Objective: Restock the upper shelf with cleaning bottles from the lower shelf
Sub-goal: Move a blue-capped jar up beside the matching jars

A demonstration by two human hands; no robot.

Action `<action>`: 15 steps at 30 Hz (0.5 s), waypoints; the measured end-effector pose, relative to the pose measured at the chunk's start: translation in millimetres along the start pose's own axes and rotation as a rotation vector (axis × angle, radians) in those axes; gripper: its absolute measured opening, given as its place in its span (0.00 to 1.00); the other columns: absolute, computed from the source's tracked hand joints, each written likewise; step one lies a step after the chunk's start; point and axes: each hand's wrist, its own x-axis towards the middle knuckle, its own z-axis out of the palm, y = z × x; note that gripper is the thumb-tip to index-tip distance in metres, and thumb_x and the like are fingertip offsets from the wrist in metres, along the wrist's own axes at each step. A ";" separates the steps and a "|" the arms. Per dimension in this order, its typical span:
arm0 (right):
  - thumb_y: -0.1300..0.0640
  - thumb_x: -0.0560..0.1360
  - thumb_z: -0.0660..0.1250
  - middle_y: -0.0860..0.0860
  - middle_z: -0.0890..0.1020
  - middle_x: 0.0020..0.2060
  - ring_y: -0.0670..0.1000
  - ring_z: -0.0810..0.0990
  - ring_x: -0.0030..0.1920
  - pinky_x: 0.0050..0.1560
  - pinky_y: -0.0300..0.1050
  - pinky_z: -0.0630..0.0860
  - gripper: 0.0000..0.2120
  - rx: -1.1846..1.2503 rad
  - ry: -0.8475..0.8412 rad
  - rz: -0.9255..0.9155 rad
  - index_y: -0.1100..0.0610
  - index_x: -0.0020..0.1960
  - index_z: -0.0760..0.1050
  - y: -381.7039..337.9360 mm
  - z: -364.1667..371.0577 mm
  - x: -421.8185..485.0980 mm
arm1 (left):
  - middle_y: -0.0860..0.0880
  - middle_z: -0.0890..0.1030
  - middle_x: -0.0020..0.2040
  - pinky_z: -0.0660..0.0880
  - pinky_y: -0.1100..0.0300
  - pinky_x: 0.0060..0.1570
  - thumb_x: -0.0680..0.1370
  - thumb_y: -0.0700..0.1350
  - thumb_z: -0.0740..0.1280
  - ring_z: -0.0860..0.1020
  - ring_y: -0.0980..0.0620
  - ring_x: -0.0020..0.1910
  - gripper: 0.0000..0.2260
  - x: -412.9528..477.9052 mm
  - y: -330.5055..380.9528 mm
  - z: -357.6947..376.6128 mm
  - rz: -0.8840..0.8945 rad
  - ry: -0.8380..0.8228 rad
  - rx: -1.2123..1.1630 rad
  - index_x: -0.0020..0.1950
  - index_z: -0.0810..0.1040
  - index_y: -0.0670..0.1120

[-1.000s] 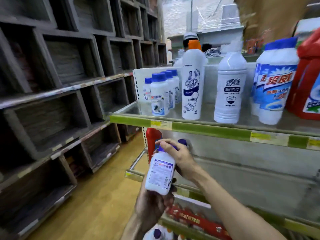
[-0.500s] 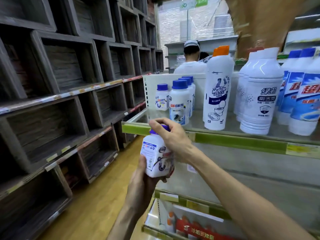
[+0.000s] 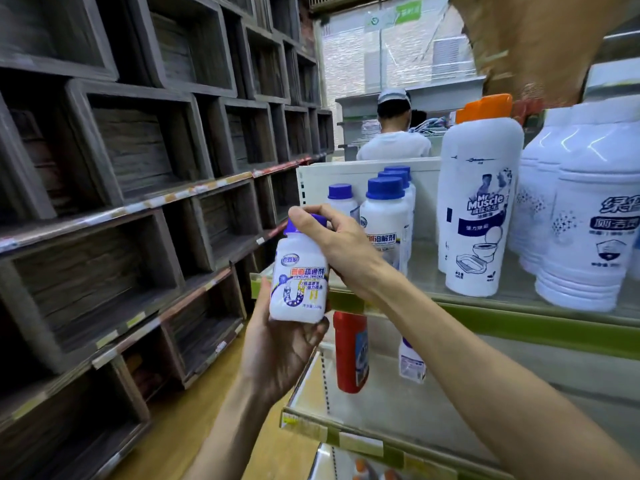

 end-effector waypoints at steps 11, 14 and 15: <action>0.52 0.79 0.68 0.49 0.83 0.43 0.51 0.81 0.47 0.56 0.50 0.78 0.03 -0.412 0.269 -0.121 0.51 0.51 0.77 16.2 27.2 91.1 | 0.52 0.85 0.55 0.79 0.60 0.53 0.77 0.48 0.72 0.83 0.54 0.54 0.16 88.3 79.5 -26.5 0.266 -0.036 1.193 0.64 0.77 0.50; 0.52 0.79 0.68 0.52 0.84 0.48 0.54 0.82 0.52 0.59 0.55 0.77 0.04 -0.502 0.338 -0.087 0.50 0.53 0.78 37.1 27.3 105.7 | 0.55 0.85 0.50 0.78 0.69 0.42 0.76 0.49 0.74 0.83 0.57 0.49 0.14 116.8 88.3 -31.3 0.259 -0.005 1.345 0.60 0.77 0.49; 0.52 0.79 0.68 0.52 0.83 0.48 0.56 0.82 0.53 0.60 0.56 0.77 0.04 -0.512 0.360 -0.061 0.50 0.53 0.77 42.6 26.3 108.8 | 0.56 0.84 0.47 0.76 0.70 0.37 0.76 0.49 0.74 0.83 0.58 0.45 0.13 124.8 90.1 -32.3 0.256 -0.004 1.394 0.58 0.76 0.50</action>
